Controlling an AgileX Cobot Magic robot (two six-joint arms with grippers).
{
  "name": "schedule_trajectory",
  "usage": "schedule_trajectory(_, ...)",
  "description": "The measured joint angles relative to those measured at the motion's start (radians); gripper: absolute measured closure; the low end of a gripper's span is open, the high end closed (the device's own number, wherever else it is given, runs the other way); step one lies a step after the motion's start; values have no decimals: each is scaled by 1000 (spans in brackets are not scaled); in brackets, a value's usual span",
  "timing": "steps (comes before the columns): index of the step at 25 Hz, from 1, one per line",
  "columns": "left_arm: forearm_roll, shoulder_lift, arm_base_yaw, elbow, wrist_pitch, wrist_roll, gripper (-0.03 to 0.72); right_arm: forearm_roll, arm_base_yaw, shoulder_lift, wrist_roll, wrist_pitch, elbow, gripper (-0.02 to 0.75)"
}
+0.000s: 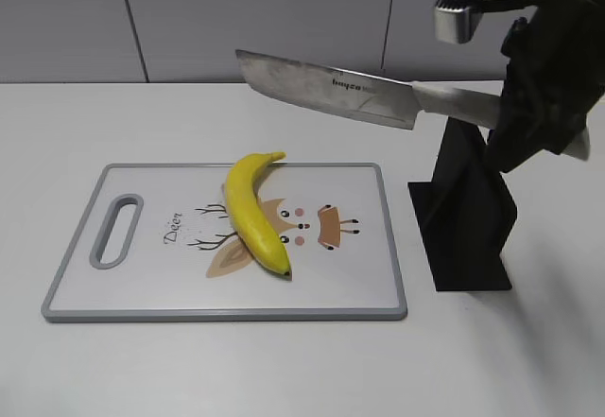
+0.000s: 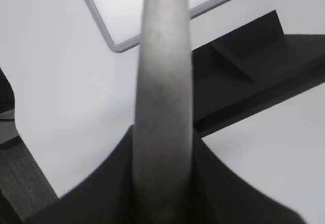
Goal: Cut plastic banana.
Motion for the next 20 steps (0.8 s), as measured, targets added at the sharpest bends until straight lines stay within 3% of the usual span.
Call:
schedule_trajectory(12, -22, 558, -190, -358, -17, 433, 153, 59, 0, 164, -210, 6, -150, 558)
schedule_trajectory(17, -47, 792, -267, -509, -54, 658, 153, 64, 0, 221, -437, 2, -171, 558)
schedule_trajectory(20, -53, 915, -311, -590, -61, 721, 153, 64, 0, 261, -463, -2, -199, 558)
